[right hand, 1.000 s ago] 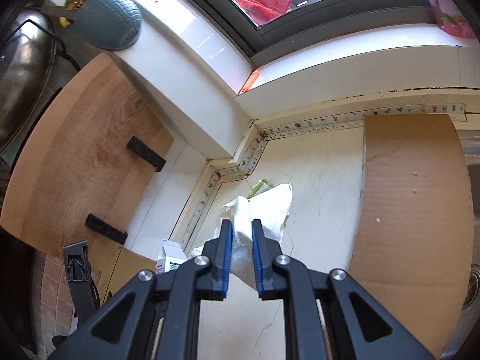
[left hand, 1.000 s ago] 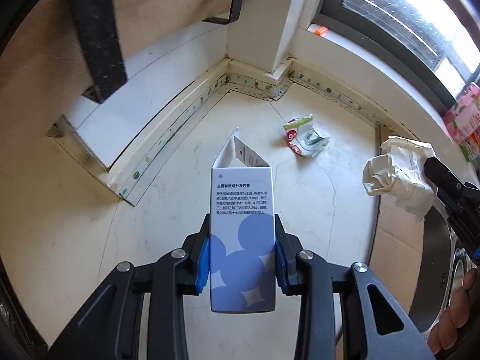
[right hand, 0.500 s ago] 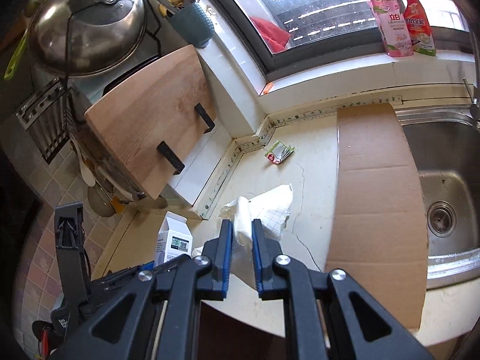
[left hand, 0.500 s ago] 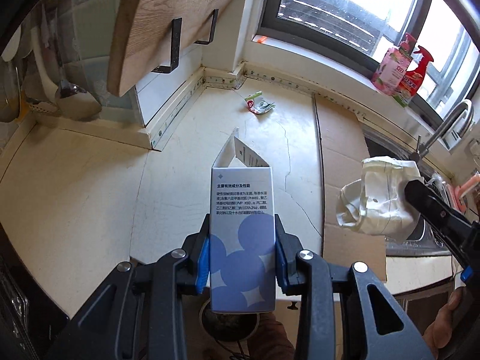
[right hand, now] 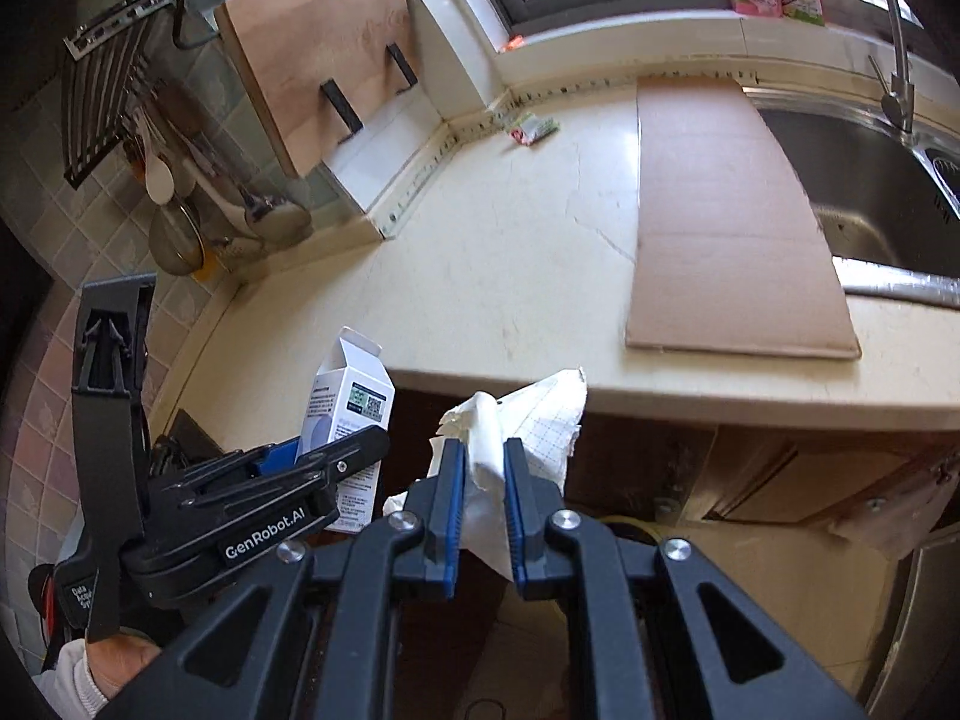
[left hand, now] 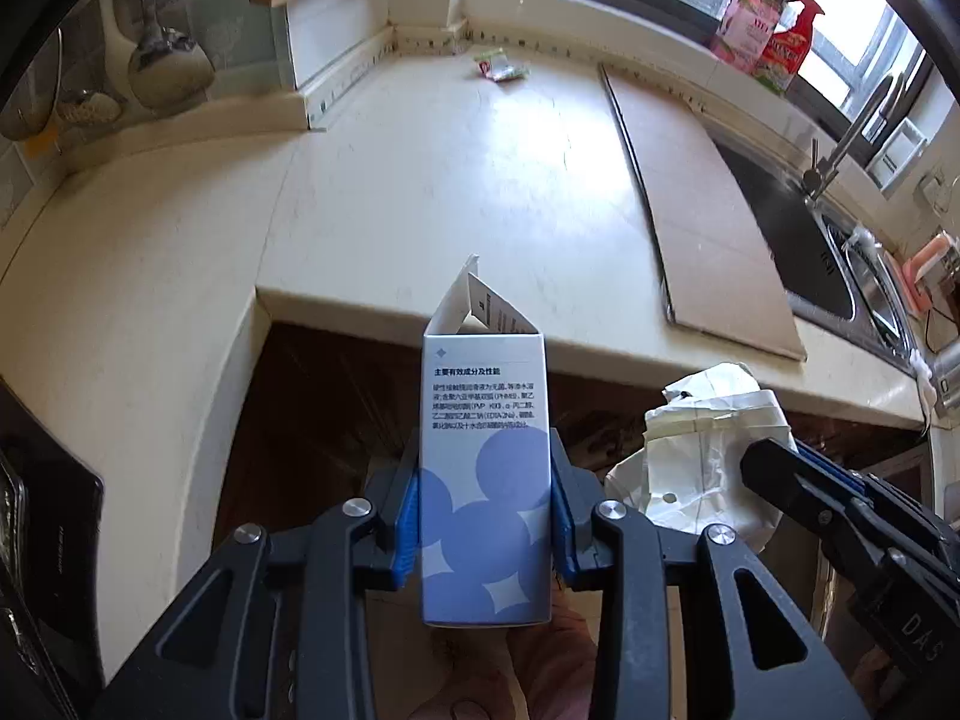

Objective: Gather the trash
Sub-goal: 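Carry the carton and tissue down over the floor bin, then open both grippers to drop the carton and tissue into the bin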

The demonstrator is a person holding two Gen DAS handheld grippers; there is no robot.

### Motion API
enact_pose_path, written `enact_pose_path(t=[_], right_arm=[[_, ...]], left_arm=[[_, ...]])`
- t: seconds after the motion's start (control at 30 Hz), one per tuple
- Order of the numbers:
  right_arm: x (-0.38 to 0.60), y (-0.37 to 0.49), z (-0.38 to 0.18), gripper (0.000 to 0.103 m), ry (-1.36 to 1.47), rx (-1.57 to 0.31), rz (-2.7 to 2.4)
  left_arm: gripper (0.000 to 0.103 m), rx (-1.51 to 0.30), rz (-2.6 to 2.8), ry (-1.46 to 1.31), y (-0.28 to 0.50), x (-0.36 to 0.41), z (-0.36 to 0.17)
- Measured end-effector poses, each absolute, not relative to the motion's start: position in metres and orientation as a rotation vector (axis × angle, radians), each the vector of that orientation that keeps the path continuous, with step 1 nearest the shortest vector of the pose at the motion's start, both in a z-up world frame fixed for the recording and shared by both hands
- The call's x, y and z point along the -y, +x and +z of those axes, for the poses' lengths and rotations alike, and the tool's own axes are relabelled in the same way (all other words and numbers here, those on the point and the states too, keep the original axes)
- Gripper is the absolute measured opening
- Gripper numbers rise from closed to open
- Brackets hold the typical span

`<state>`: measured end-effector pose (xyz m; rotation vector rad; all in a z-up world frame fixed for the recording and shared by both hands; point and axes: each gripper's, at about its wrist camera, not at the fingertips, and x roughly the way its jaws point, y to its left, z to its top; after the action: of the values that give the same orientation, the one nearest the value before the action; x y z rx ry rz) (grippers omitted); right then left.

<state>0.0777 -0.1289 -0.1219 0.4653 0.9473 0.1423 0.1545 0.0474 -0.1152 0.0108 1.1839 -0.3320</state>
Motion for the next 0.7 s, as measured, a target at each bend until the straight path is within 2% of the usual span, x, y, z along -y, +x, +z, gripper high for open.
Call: enact_pose_path(t=[0.4,0.7], right_arm=[[0.125,0.059,-0.3,0.013,0.511,-1.239,0.055],[0.134,0.059,-0.434,0.014,0.567,-1.362,-0.015]], left_arm=[[0.033,-1.431,-0.349,0.09,0.116,-0.036,-0.27],[0.033,-1.561,-0.403,0.072,0.113,-0.032,-0.396]])
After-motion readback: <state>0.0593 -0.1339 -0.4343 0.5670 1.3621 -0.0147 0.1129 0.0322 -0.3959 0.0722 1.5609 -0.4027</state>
